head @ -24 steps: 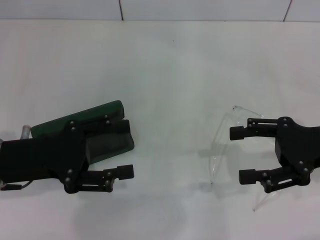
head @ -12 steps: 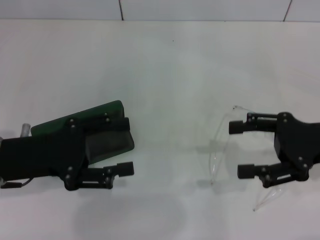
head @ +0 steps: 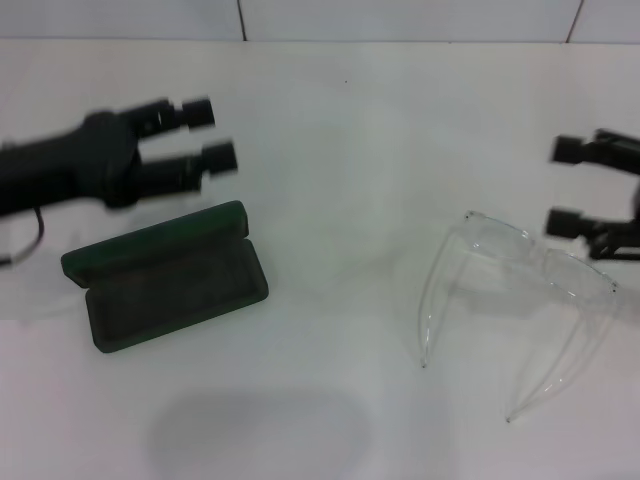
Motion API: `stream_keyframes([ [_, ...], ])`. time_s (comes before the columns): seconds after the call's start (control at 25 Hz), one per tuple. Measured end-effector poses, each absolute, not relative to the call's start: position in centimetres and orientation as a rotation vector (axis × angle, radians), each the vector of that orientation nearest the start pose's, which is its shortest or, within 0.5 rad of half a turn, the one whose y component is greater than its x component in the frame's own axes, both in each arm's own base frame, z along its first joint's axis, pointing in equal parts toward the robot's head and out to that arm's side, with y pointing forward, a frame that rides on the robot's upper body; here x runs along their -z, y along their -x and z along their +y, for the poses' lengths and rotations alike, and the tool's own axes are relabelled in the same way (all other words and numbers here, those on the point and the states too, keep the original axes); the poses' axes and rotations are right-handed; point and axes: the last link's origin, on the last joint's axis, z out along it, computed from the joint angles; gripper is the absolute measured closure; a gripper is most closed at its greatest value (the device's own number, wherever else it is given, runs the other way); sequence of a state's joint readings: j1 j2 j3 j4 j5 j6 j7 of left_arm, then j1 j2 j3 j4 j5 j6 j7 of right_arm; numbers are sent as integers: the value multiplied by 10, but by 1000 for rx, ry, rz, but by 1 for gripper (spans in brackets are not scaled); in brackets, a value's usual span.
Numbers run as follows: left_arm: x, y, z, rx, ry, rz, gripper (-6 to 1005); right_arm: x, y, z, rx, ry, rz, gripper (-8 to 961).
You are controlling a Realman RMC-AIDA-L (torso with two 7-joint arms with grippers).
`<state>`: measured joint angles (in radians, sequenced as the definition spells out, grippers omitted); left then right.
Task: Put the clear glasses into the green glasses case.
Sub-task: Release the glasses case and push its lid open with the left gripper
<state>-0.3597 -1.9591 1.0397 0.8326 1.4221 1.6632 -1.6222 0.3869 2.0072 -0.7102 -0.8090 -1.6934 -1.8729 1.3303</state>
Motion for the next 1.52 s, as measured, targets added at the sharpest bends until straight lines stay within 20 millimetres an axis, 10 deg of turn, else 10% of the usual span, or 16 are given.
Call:
stream_keyframes([
  [0.44,-73,195,350,206,2638,-725,153,-92,-270,300,-945,2588,443,90],
  [0.8,-57,197,342,-271,2601,-786,153,-89,-268,304,-946,2575,450,92],
  [1.52,-23,197,349,-462,2638,-746,204,-87,-263,309,-955,2583,439,96],
])
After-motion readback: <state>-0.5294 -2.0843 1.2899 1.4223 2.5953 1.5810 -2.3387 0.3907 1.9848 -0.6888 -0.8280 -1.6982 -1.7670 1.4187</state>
